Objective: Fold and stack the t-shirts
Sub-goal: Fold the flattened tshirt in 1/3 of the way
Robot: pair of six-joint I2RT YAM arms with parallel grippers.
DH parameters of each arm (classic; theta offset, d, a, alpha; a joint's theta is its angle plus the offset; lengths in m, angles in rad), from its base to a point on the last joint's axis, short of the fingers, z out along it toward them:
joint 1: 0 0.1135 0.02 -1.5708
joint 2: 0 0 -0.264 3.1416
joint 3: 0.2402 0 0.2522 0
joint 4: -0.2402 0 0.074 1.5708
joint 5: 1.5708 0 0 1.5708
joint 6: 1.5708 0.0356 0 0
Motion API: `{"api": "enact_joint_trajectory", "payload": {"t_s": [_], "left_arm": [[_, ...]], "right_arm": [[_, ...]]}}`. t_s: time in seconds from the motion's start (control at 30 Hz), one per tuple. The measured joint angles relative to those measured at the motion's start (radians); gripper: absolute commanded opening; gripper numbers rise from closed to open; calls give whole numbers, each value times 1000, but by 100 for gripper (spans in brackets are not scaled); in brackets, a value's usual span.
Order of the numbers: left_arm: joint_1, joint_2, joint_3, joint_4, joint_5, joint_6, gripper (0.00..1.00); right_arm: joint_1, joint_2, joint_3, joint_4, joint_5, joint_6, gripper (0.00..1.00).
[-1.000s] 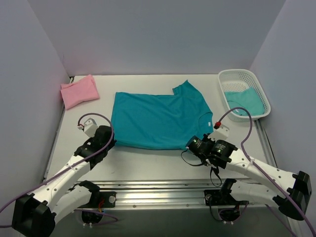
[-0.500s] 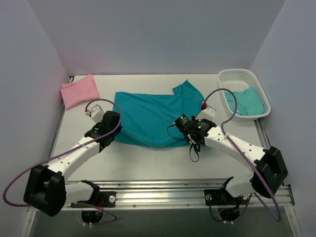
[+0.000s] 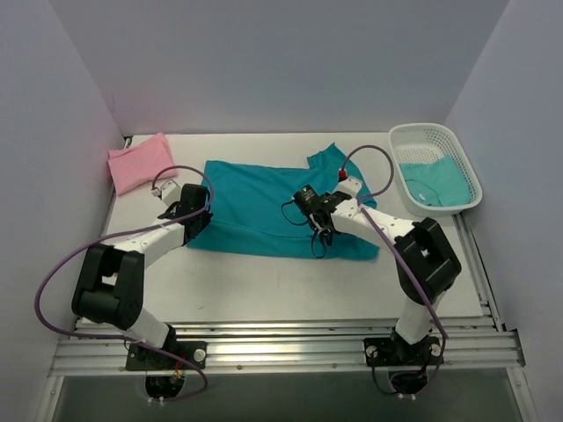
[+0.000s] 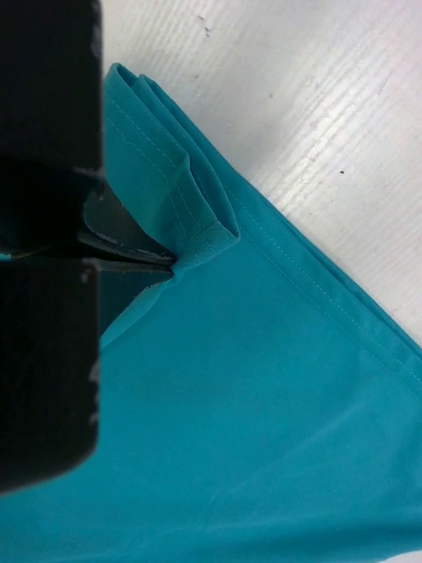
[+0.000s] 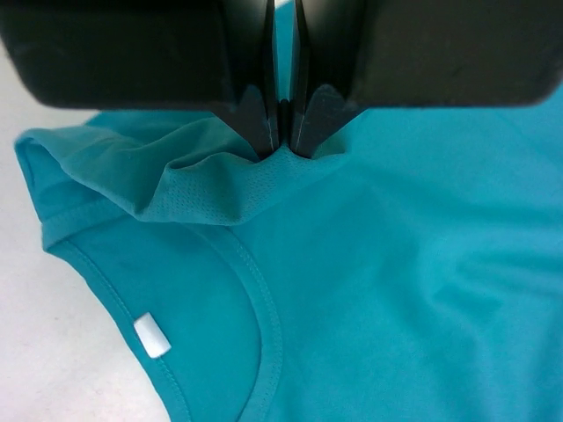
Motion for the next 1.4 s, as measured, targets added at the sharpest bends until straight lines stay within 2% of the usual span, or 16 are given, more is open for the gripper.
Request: {"api": "enact_joint_trajectory", "payload": {"t_s": [0.27, 0.6, 0.63, 0.67, 0.7, 0.83, 0.87, 0.9, 0.93, 0.97, 1.1, 1.27, 1.4], "left_arm": [[51, 169, 84, 58, 67, 27, 2], [79, 274, 164, 99, 106, 56, 2], [81, 283, 170, 106, 109, 58, 2], [82, 295, 176, 111, 113, 60, 3], [83, 307, 183, 117, 119, 63, 6], [87, 329, 200, 150, 143, 82, 39], [87, 331, 203, 158, 148, 86, 52], [88, 331, 206, 165, 153, 90, 60], [88, 331, 208, 173, 158, 91, 66], [88, 331, 211, 180, 160, 92, 74], [92, 331, 233, 182, 173, 94, 82], [95, 295, 269, 136, 172, 104, 82], [95, 195, 274, 116, 165, 116, 82]], "right_arm": [[-74, 155, 85, 30, -8, -32, 0], [-161, 250, 134, 79, -46, -74, 0], [-166, 261, 142, 83, -50, -77, 3], [-168, 272, 151, 85, -53, -79, 14], [-174, 285, 164, 87, -55, -82, 17], [-194, 319, 200, 95, -62, -95, 50], [-199, 324, 204, 100, -65, -95, 69], [-204, 327, 208, 104, -66, -97, 75], [-212, 329, 212, 108, -69, -105, 87], [-219, 330, 216, 112, -74, -108, 91], [-250, 331, 272, 102, -79, -131, 94], [-264, 314, 394, 97, -72, -153, 94], [-242, 224, 351, 107, -74, -159, 94]]}}
